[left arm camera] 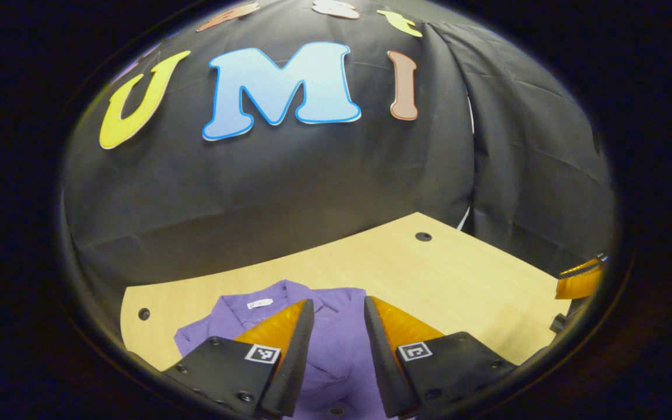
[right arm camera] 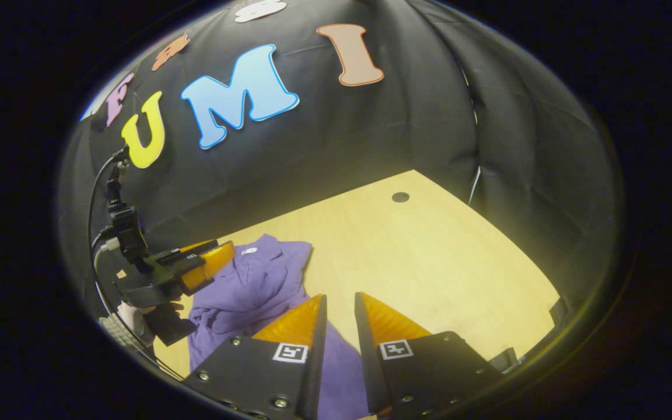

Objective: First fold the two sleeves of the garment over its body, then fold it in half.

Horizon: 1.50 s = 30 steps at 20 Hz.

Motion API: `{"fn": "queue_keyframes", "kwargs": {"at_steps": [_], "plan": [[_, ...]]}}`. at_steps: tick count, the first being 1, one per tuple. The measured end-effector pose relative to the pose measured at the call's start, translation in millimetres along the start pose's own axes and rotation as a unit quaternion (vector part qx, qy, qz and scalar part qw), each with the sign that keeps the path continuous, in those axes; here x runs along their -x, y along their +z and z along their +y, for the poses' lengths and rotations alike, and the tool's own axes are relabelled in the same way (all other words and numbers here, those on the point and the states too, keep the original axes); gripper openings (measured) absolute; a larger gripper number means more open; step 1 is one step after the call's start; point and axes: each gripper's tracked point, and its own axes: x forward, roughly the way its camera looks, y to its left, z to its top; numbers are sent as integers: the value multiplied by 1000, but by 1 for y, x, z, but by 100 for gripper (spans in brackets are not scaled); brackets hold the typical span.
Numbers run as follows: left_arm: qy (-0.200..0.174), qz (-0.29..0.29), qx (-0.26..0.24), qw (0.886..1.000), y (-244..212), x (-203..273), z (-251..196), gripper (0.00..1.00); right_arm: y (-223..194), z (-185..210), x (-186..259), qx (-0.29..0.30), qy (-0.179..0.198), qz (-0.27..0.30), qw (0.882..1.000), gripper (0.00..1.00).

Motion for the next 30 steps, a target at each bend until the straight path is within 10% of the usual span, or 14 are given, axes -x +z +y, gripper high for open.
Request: {"fn": "queue_keyframes", "kwargs": {"at_steps": [16, 29, 30], "plan": [[119, 62, 60, 989, -80, 117, 155, 57, -63, 26, -9, 52, 39, 94, 993, 30], [132, 167, 96, 972, -216, 243, 126, 74, -142, 55, -17, 122, 81, 232, 962, 24], [134, 173, 100, 971, -224, 249, 124, 74, -149, 56, -19, 127, 84, 242, 958, 45]]}}
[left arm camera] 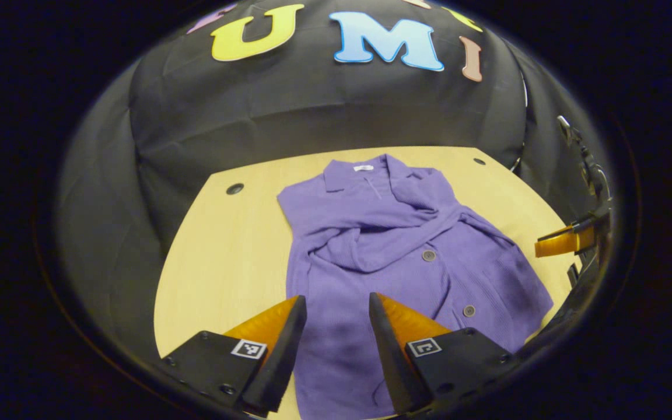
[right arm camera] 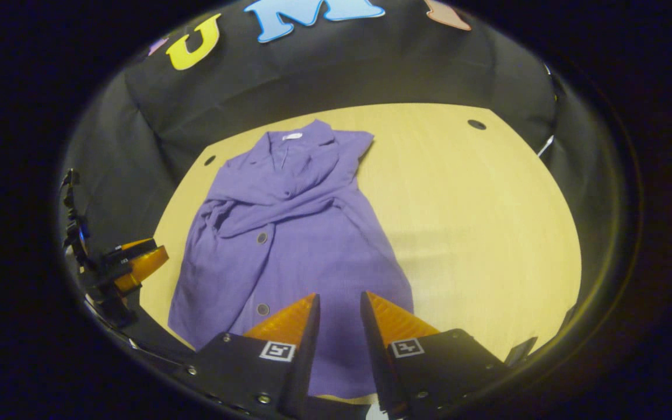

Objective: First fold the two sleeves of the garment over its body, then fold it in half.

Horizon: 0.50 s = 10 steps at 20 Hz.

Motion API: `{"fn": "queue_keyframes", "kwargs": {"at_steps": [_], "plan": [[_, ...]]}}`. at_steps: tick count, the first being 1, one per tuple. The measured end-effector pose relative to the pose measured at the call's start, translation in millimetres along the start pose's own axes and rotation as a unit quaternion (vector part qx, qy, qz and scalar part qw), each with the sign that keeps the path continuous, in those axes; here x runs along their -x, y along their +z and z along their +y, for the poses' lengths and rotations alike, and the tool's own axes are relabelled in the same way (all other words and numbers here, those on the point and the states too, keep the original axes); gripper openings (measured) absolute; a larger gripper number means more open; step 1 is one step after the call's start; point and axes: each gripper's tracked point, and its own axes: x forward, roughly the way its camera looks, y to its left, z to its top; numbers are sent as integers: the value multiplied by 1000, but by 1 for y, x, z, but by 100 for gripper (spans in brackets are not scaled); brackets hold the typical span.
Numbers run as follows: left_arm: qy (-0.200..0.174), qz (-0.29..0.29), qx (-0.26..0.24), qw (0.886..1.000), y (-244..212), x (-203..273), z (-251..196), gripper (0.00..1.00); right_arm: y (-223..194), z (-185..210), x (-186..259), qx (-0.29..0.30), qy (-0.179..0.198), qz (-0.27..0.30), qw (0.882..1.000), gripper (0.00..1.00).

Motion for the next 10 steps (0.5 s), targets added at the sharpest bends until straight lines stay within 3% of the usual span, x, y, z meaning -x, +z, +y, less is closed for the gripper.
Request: {"fn": "queue_keyframes", "kwargs": {"at_steps": [1, 3, 4, 5, 6, 10], "plan": [[1, 9, 1, 1000, -10, 3, 1, 76, -4, 3, -2, 4, 6, 10, 1000, 45], [-5, 27, 2, 1000, -30, 8, -1, 78, -14, 12, -7, 12, 11, 30, 999, 55], [-10, 33, 3, 999, -36, 9, -2, 82, -20, 11, -9, 18, 7, 38, 999, 79], [-9, 36, 2, 999, -40, 11, 0, 87, -25, 10, -9, 24, 1, 49, 999, 85], [-8, 42, 0, 999, -44, 12, 2, 97, -33, 8, -10, 28, -5, 62, 998, 97], [2, 75, -29, 997, -70, 6, 10, 98, -59, -4, -12, 58, -38, 105, 992, 97]]}}
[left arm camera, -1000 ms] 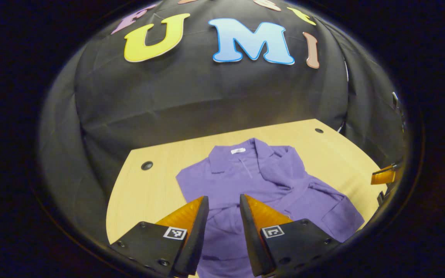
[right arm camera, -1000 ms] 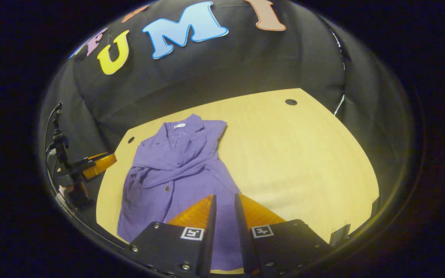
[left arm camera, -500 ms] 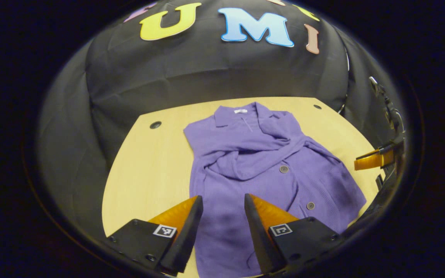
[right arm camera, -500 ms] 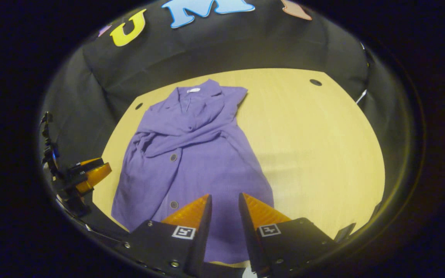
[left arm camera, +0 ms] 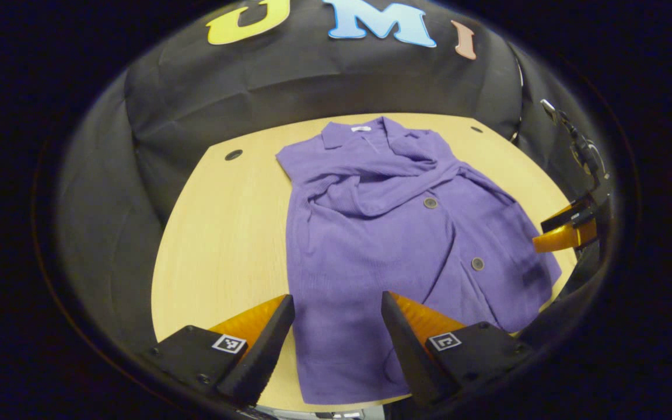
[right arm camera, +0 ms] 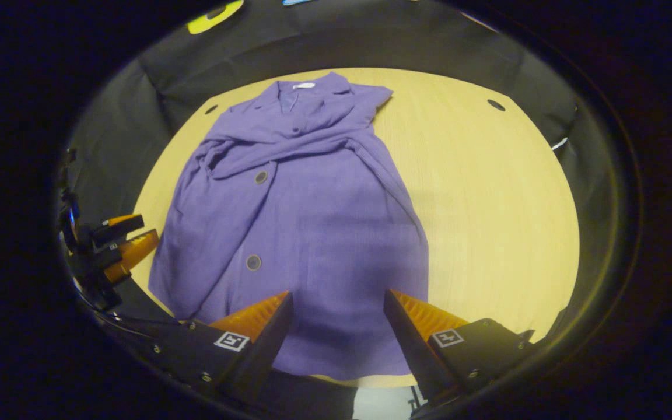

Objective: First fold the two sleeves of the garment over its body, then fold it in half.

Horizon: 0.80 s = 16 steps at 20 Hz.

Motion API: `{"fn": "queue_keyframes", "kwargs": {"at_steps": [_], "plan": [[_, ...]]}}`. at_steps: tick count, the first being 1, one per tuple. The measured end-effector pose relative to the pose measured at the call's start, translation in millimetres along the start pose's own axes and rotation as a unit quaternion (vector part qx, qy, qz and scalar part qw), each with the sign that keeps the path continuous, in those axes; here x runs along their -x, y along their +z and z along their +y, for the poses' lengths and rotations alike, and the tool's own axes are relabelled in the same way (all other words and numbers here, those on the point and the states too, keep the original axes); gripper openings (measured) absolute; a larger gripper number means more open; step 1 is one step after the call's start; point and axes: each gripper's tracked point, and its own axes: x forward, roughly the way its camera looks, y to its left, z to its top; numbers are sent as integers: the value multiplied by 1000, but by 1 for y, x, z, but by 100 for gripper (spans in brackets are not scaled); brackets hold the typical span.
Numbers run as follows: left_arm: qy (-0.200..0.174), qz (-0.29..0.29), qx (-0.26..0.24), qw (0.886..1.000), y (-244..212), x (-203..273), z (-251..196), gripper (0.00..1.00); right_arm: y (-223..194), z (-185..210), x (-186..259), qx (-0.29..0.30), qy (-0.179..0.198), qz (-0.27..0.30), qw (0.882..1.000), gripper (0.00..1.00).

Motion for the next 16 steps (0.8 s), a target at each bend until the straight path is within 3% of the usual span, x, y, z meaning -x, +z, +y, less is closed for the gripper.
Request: {"fn": "queue_keyframes", "kwargs": {"at_steps": [9, 16], "plan": [[8, 90, -20, 996, -51, -34, -9, 97, -38, -5, -21, 57, -32, 79, 995, 97], [-10, 86, -15, 996, -52, -35, -14, 94, -42, -6, -27, 83, -48, 86, 992, 98]]}}
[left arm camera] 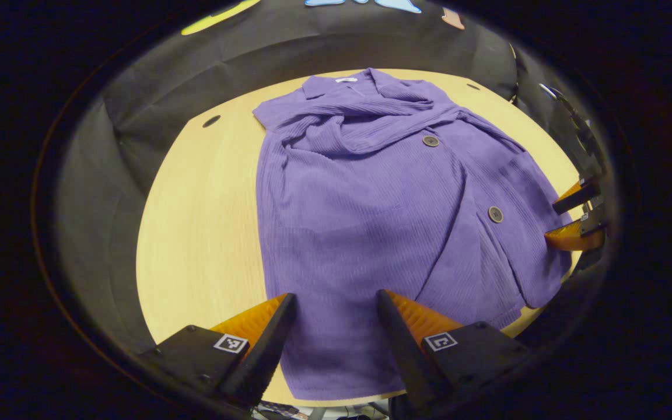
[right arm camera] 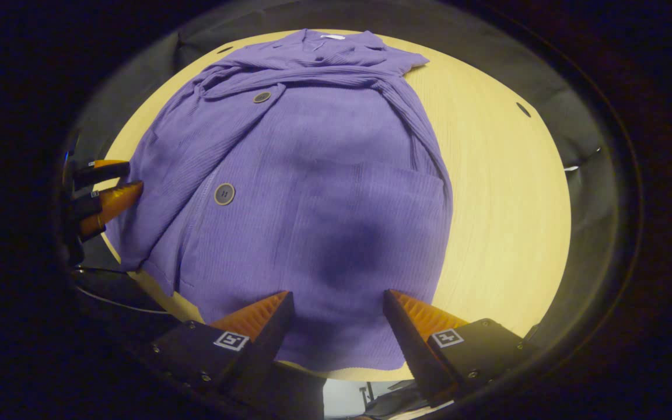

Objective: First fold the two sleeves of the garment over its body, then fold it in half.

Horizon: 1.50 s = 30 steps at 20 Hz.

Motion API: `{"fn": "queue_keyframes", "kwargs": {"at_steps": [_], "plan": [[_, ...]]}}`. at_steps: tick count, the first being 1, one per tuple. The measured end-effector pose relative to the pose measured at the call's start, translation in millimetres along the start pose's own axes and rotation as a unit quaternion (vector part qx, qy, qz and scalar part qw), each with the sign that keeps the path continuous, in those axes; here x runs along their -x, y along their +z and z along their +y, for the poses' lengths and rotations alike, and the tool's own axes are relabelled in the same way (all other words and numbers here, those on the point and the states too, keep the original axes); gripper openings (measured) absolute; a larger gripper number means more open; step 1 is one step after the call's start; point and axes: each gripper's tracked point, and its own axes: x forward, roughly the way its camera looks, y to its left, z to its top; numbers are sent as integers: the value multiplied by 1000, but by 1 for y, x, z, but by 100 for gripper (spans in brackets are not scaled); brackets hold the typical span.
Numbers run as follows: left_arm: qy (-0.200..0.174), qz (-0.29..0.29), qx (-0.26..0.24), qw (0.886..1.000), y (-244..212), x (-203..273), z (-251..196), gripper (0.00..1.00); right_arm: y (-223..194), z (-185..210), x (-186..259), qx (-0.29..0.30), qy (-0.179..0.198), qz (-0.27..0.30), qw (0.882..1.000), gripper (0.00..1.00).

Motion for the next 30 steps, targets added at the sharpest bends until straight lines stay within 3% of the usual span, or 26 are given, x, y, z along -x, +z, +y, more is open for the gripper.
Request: {"fn": "queue_keyframes", "kwargs": {"at_steps": [2, 3, 4, 7, 8, 9, 11, 12, 14, 15, 16, 24, 30], "plan": [[-8, 2, 16, 1000, -1, -1, -4, 94, 0, 0, 0, -3, -1, 6, 1000, 98], [-8, 3, 15, 1000, -1, 0, -5, 87, 1, 0, 0, -3, -1, 10, 1000, 98], [-9, 5, 9, 1000, -1, -1, -5, 91, 2, 0, 0, -4, -1, 15, 1000, 98], [-31, 11, -5, 999, 0, -1, -17, 80, 2, 1, 0, -4, 0, 26, 1000, 98], [-34, 12, -11, 999, 0, -1, -19, 60, 2, 0, 0, -3, 1, 28, 1000, 95], [-37, 11, -12, 999, 2, -2, -21, 53, 6, 0, 0, -3, -1, 26, 1000, 95], [-32, 17, -9, 999, 1, -4, -24, 39, 8, 1, -2, 2, -4, 21, 1000, 75], [-33, 9, -5, 999, 7, -3, -26, 36, 11, -2, -2, 0, -11, 11, 1000, 54], [-24, 11, -10, 1000, 6, -5, -29, 15, 11, -4, -3, -1, -14, 6, 1000, 13], [-16, 12, -5, 1000, 4, -5, -29, 14, 12, -3, -4, -5, -14, 8, 1000, 11], [-7, 12, -4, 1000, 5, -4, -29, 6, 12, -4, -2, -1, -13, 6, 1000, 3], [-5, -10, 31, 999, 17, 0, -20, 5, 25, -1, 5, -20, 11, -28, 999, 0], [-13, -27, 71, 997, 38, 8, -14, 5, 73, -2, 30, -61, 38, -79, 994, 0]]}}
